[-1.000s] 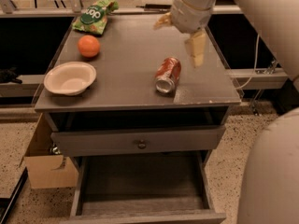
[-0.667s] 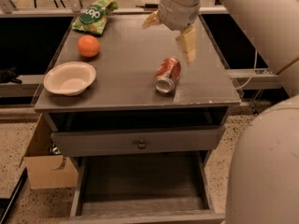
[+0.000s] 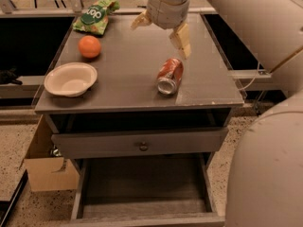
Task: Place coke can into middle drawer
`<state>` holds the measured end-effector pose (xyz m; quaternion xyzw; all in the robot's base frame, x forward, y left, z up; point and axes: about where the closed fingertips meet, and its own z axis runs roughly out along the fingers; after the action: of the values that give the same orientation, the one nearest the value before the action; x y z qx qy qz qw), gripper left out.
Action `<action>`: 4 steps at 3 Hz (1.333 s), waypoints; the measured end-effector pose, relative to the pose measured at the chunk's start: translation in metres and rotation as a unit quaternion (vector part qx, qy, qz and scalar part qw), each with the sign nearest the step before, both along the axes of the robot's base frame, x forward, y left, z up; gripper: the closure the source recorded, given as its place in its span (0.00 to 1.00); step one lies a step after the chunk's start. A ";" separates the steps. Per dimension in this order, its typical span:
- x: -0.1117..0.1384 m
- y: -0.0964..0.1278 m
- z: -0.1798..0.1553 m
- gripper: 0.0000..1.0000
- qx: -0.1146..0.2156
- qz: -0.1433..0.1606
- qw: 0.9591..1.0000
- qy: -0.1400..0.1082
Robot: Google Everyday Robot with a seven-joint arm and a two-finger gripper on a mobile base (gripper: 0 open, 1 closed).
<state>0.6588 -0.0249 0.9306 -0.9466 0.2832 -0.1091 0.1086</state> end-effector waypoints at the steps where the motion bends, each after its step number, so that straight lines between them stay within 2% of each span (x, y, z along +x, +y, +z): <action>1: 0.000 0.000 0.000 0.00 0.000 0.000 1.000 0.000; 2: 0.003 0.006 -0.006 0.00 -0.017 0.003 1.000 -0.003; 3: -0.008 -0.016 -0.017 0.00 -0.025 -0.015 1.000 0.002; 4: -0.034 -0.049 -0.027 0.00 -0.043 -0.032 0.999 0.003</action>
Offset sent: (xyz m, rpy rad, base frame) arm 0.0031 0.0103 -0.0119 -0.0920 0.0169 0.0195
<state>0.6250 -0.0739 0.9036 -0.9412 0.3087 -0.1213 0.0636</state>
